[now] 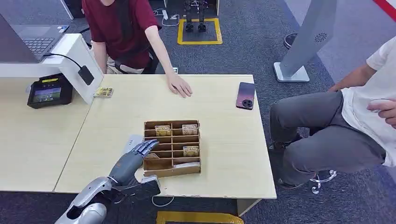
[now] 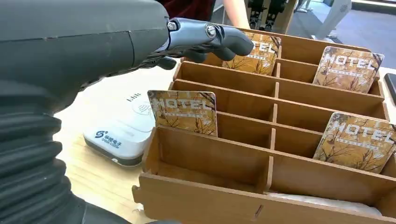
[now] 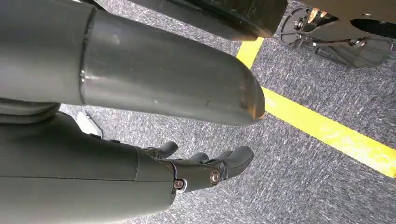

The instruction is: Pass the card to the sensor for recognition and then transmit it.

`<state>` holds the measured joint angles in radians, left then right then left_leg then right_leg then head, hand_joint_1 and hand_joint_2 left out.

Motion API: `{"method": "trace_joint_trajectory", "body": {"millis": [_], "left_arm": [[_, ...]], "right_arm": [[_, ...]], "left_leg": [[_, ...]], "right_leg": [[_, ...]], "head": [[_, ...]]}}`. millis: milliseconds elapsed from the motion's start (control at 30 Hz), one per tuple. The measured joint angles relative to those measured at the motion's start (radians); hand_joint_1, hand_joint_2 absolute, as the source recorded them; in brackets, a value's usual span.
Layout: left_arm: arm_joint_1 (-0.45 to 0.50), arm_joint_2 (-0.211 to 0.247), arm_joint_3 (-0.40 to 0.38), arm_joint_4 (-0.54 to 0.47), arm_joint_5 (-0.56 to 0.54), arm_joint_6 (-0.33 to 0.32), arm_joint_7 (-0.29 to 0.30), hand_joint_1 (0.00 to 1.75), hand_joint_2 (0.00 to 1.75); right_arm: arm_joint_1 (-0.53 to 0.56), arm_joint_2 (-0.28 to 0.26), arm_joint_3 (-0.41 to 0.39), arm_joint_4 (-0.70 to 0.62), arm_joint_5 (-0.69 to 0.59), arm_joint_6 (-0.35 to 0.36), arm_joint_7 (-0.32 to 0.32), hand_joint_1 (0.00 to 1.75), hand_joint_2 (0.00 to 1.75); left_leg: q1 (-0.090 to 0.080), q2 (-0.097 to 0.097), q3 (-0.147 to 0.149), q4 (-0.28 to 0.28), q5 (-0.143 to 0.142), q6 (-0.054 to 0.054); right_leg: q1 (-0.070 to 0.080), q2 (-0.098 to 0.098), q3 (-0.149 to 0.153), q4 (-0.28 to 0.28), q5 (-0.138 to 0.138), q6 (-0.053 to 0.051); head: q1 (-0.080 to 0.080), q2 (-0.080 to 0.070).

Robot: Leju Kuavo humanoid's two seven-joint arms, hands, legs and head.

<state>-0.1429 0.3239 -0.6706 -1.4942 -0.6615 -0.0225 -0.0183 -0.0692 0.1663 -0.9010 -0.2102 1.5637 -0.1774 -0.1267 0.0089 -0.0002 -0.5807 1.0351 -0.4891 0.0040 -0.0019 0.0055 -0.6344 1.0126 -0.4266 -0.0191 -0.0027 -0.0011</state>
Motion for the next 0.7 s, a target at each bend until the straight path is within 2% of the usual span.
{"method": "trace_joint_trajectory", "body": {"millis": [67,100,167,233,367,700], "left_arm": [[0.0,0.0,0.0,0.0,-0.001,0.0,0.0,0.0,1.75],[0.0,-0.003,0.0,0.0,-0.036,0.014,0.01,0.0,1.75],[0.0,-0.027,0.007,0.007,-0.197,0.09,0.056,0.0,1.75],[0.0,-0.047,0.014,0.013,-0.267,0.119,0.071,0.0,1.75],[0.0,-0.079,0.021,0.026,-0.282,0.121,0.072,0.0,1.75],[0.0,-0.099,0.024,0.042,-0.283,0.121,0.072,0.0,1.75]], "right_arm": [[0.0,0.0,0.0,0.0,0.0,0.0,0.0,0.0,0.0],[0.0,0.0,0.0,0.0,0.0,0.0,0.0,0.0,0.0],[0.0,0.0,-0.001,0.0,-0.001,-0.001,0.0,0.0,0.0],[0.0,0.0,-0.001,0.0,-0.001,-0.002,0.0,0.0,0.0],[0.0,0.002,-0.001,0.0,-0.001,-0.002,0.0,0.0,0.0],[0.0,0.005,-0.001,0.0,-0.001,-0.002,0.0,0.0,0.0]], "left_leg": [[0.0,0.0,0.0,0.0,0.0,0.0],[0.0,0.0,0.0,0.0,0.0,0.0],[0.0,0.0,0.0,0.0,0.0,0.0],[0.0,-0.001,0.0,0.0,0.0,0.0],[0.0,-0.001,0.0,0.0,0.0,0.0],[0.0,-0.001,0.0,0.0,0.0,0.0]], "right_leg": [[0.0,0.0,0.0,0.0,0.0,0.0],[0.0,0.0,0.0,0.0,0.0,0.0],[0.0,-0.001,0.0,0.0,0.0,0.0],[0.0,-0.001,0.0,0.0,0.0,0.0],[0.0,-0.001,0.0,0.0,0.0,0.0],[0.0,-0.001,0.0,0.0,0.0,0.0]], "head": [[0.0,0.0],[0.0,0.0],[0.0,0.0],[0.0,0.0],[0.0,0.0],[0.0,0.0]]}}
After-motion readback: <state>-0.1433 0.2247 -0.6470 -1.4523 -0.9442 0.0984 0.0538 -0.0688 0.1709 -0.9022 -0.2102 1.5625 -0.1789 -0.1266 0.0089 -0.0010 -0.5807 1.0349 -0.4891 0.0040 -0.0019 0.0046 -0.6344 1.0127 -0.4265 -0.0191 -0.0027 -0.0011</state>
